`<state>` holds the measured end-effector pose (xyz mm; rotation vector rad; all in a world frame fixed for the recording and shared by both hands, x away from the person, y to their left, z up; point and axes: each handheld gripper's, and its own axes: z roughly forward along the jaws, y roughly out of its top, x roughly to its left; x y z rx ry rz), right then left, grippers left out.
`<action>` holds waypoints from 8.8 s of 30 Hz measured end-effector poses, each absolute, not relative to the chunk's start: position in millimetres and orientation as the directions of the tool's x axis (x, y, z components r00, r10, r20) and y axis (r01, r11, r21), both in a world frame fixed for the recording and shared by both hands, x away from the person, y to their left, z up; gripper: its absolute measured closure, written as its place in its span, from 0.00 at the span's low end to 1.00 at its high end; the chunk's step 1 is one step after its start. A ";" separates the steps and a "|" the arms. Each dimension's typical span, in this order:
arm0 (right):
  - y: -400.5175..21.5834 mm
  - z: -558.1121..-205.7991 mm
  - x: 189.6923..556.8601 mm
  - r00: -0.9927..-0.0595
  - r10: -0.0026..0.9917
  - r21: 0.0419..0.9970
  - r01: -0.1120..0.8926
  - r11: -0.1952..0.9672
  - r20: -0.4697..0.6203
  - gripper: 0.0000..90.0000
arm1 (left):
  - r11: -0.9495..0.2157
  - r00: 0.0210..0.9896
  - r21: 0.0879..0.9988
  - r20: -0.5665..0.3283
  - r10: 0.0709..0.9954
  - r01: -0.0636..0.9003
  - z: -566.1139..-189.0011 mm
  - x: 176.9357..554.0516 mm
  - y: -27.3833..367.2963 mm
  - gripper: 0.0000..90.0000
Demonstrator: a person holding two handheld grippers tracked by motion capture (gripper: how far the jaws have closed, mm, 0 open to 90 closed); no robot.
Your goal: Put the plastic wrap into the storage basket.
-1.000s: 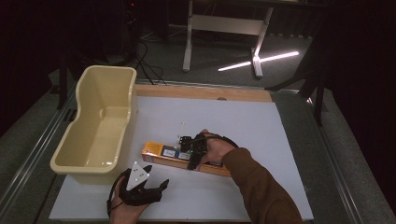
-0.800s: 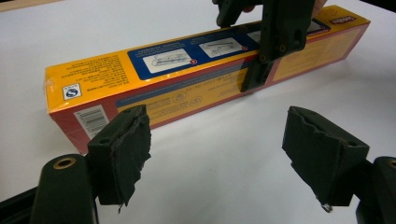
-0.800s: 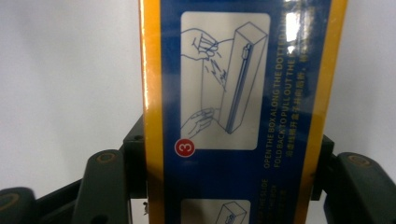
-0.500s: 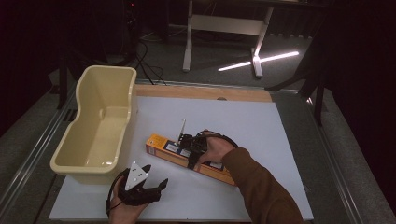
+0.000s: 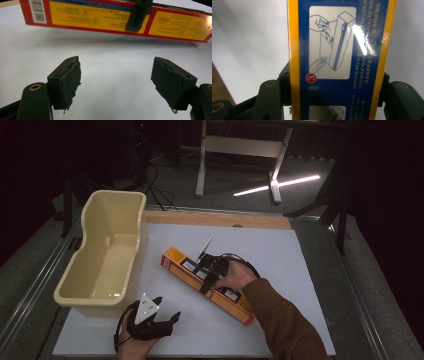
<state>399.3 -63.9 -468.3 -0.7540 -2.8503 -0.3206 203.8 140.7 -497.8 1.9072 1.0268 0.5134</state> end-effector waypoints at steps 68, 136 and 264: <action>-60.2 -366.4 424.4 -0.549 0.496 0.428 0.836 0.343 0.673 0.45 | -0.263 0.575 0.862 -0.039 0.817 0.433 -496.7 202.0 140.3 0.26; 17.5 -325.6 438.8 -0.279 0.371 0.293 0.956 0.020 0.885 0.44 | -0.264 0.587 0.872 -0.032 0.809 0.411 -494.6 197.6 139.1 0.26; 4.9 -365.1 374.6 -0.745 0.620 0.726 0.566 0.392 0.247 0.42 | -0.238 0.584 0.897 -0.026 0.812 0.372 -491.9 190.2 145.9 0.25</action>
